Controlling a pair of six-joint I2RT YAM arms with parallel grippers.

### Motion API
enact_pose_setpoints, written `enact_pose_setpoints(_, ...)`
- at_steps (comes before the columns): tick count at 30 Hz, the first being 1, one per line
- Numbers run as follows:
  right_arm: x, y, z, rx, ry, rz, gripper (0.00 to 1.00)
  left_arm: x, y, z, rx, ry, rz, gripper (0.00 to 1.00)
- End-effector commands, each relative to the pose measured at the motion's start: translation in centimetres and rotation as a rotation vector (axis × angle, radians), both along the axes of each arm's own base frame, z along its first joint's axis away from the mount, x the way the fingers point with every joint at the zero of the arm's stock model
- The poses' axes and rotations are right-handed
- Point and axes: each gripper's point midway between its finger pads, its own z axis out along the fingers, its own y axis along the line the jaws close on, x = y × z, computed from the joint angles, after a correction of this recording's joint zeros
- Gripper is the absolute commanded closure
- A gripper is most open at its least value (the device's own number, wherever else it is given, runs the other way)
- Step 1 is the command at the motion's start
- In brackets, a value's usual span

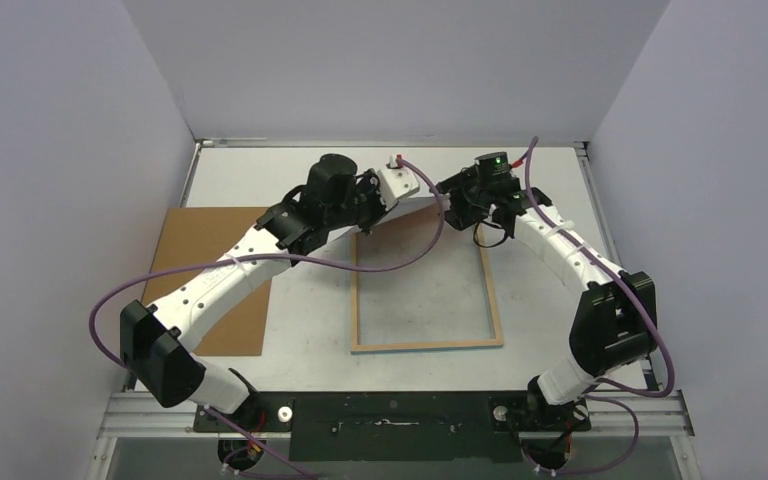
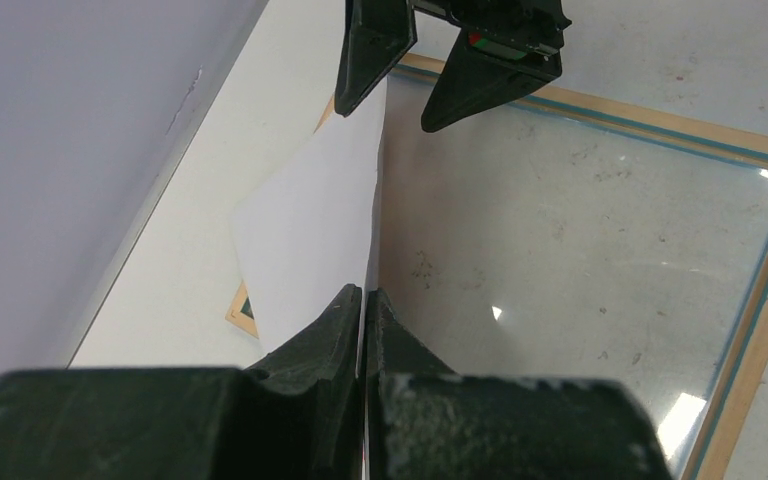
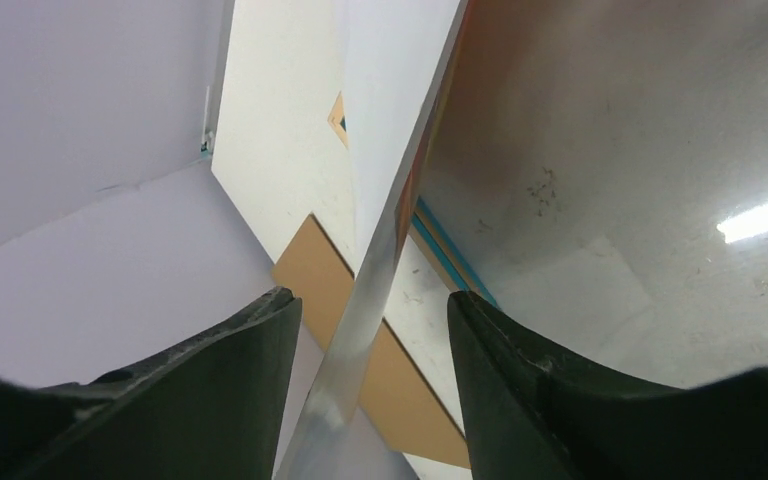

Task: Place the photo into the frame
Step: Turn over the photo from the photo frame.

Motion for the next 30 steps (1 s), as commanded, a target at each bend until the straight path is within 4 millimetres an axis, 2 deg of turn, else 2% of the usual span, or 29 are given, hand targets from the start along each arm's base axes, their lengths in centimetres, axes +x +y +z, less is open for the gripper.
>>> enact_pose_setpoints(1, -0.4, -0.1, 2.2, 0.075, -0.03, -0.036, 0.51, 0.1, -0.4, 0.9, -0.001, -0.061, -0.004, 1.0)
enact_pose_setpoints(6, -0.4, -0.2, 2.0, 0.088, -0.013, -0.055, 0.79, -0.5, -0.8, 0.2, 0.01, -0.052, -0.023, 0.98)
enact_pose_setpoints(8, -0.2, -0.3, 1.7, 0.083, -0.012, -0.054, 0.95, -0.9, -1.0, 0.1, -0.006, -0.029, -0.026, 0.84)
enact_pose_setpoints(9, -0.1, -0.3, 1.7, 0.079, -0.013, -0.048, 1.0, -1.3, -1.1, 0.0, -0.019, -0.007, -0.034, 0.67)
enact_pose_setpoints(10, 0.0, -0.4, 1.4, 0.069, -0.012, -0.035, 1.0, -1.8, -1.3, -0.2, -0.036, 0.025, -0.048, 0.53)
enact_pose_setpoints(11, 0.2, -0.5, 1.3, 0.056, -0.011, -0.019, 1.0, -2.5, -1.5, -0.6, -0.043, 0.06, -0.069, 0.45)
enact_pose_setpoints(14, 0.3, -1.3, 0.0, -0.012, 0.002, 0.056, 1.0, -5.0, -1.5, -2.5, -0.033, 0.189, -0.127, 0.36)
enact_pose_setpoints(19, -0.1, -2.2, -3.1, -0.082, -0.001, 0.272, 1.0, -8.0, -0.1, -4.9, -0.05, 0.328, -0.115, 0.29)
enact_pose_setpoints(20, -0.2, -2.2, -3.6, -0.098, -0.018, 0.331, 1.0, -8.3, 0.1, -4.7, -0.072, 0.337, -0.107, 0.25)
enact_pose_setpoints(21, -0.6, -2.4, -4.3, -0.117, -0.005, 0.372, 1.0, -8.7, 0.4, -4.7, -0.091, 0.349, -0.099, 0.07)
enact_pose_setpoints(22, -0.8, -2.5, -4.7, -0.133, -0.015, 0.422, 1.0, -9.3, 0.6, -4.5, -0.112, 0.36, -0.107, 0.03)
enact_pose_setpoints(24, -1.2, -2.8, -5.3, -0.162, -0.023, 0.499, 1.0, -10.2, 0.9, -4.0, -0.134, 0.359, -0.14, 0.03)
enact_pose_setpoints(27, -1.1, -3.4, -5.1, -0.205, -0.074, 0.567, 1.0, -9.4, 2.0, -3.5, -0.173, 0.347, -0.071, 0.03)
enact_pose_setpoints(30, -1.1, -4.2, -4.6, -0.25, -0.116, 0.652, 1.0, -6.9, 3.8, -3.7, -0.245, 0.404, 0.067, 0.03)
